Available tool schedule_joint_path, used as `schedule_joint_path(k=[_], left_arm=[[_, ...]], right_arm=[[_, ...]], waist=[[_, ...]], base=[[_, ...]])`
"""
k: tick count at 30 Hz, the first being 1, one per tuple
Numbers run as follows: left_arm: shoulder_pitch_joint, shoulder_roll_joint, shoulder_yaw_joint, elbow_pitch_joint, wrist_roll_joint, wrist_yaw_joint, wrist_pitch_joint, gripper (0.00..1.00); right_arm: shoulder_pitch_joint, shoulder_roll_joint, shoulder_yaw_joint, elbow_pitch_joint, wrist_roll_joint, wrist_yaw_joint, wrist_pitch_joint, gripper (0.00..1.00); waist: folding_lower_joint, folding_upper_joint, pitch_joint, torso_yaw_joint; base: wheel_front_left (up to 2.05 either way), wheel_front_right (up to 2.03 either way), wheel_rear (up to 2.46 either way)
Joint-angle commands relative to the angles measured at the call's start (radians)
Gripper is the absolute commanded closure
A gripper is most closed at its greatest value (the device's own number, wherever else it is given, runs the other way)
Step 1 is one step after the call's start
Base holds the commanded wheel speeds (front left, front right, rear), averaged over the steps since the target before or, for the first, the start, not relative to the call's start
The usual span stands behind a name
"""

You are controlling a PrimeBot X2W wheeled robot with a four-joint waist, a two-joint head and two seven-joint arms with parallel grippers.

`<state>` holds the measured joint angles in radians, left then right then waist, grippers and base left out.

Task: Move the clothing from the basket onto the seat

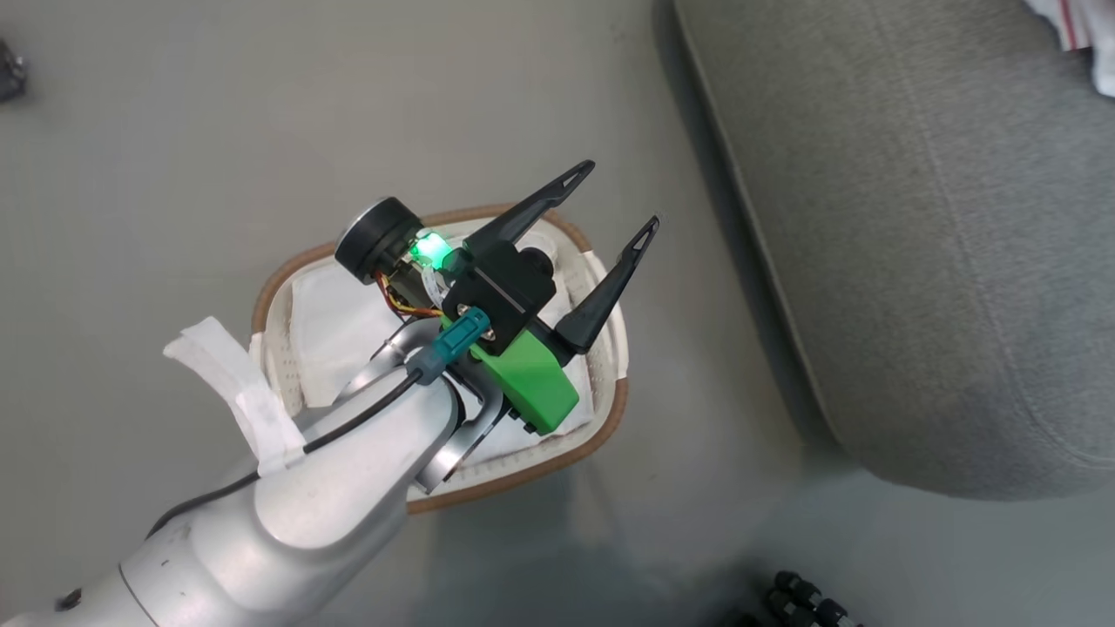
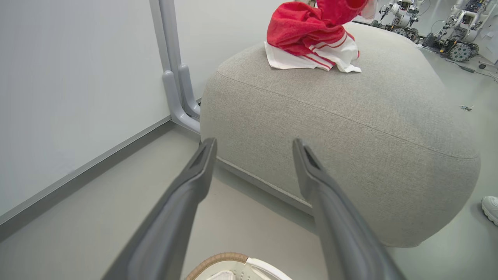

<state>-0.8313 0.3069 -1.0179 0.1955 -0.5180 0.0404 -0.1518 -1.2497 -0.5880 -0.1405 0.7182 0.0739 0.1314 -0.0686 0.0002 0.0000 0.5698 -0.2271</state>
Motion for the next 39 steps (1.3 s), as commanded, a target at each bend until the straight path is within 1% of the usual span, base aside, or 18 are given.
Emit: schedule_joint_path(k=[1,7,10,12,13,14,15,20,25,30,33,39], left_arm=[[-0.018,0.012,0.002,-0.008,0.008,0.006,0.004,0.00],[-0.021,0.026,-0.001,-0.031,0.009,0.016,0.016,0.00],[-0.021,0.038,0.002,-0.039,0.008,0.021,0.021,0.00],[-0.019,0.044,0.003,-0.039,0.005,0.023,0.023,0.00],[-0.017,0.046,0.003,-0.038,0.003,0.025,0.022,0.00],[-0.014,0.048,0.004,-0.037,0.001,0.025,0.023,0.00],[-0.011,0.048,0.004,-0.036,-0.003,0.026,0.023,0.00],[0.002,0.053,0.010,-0.029,-0.013,0.030,0.013,0.00],[0.024,0.063,0.035,-0.019,-0.037,0.043,-0.010,0.00],[0.047,0.067,0.057,-0.004,-0.065,0.055,-0.039,0.00],[0.066,0.057,0.071,0.012,-0.081,0.058,-0.061,0.00],[0.113,0.034,0.102,0.049,-0.113,0.061,-0.096,0.00]], right_arm=[[0.011,0.004,-0.014,0.032,-0.008,-0.001,-0.015,1.00],[0.072,0.066,-0.072,0.202,-0.034,-0.001,-0.081,1.00],[0.094,0.088,-0.085,0.259,-0.051,-0.001,-0.124,1.00],[0.100,0.105,-0.089,0.287,-0.062,-0.001,-0.148,0.64],[0.100,0.113,-0.090,0.298,-0.067,-0.001,-0.159,0.51],[0.100,0.119,-0.090,0.304,-0.070,-0.001,-0.166,0.14],[0.102,0.130,-0.090,0.309,-0.067,-0.001,-0.175,0.00],[0.138,0.178,-0.072,0.283,-0.034,-0.001,-0.196,0.00],[0.235,0.213,-0.040,0.176,0.009,-0.001,-0.197,0.00],[0.329,0.213,-0.018,0.085,0.035,-0.001,-0.197,0.00],[0.377,0.207,-0.012,0.053,0.025,-0.001,-0.196,0.00],[0.400,0.207,0.011,0.013,0.009,-0.001,-0.196,0.00]], waist=[[-0.0002,0.0000,0.077,0.069],[-0.0002,0.0000,0.111,0.074],[-0.0002,0.0000,0.119,0.067],[-0.0002,0.0000,0.118,0.059],[-0.0002,0.0000,0.116,0.054],[-0.0002,0.0000,0.113,0.050],[-0.0002,0.0000,0.110,0.044],[-0.0002,0.0000,0.086,0.020],[-0.0002,0.0000,0.047,0.003],[-0.0002,0.0000,-0.009,0.000],[-0.0002,0.0000,-0.057,0.007],[-0.0002,0.0000,-0.159,0.036]], base=[[0.00,0.00,0.00],[0.00,0.00,0.00],[0.00,0.00,0.00],[0.00,0.00,0.00],[0.00,0.00,0.00],[0.00,0.00,0.00],[0.00,0.00,0.00],[0.00,0.00,0.00],[0.00,0.00,0.00],[0.00,0.00,0.00],[0.00,0.00,0.00],[0.00,0.00,0.00]])
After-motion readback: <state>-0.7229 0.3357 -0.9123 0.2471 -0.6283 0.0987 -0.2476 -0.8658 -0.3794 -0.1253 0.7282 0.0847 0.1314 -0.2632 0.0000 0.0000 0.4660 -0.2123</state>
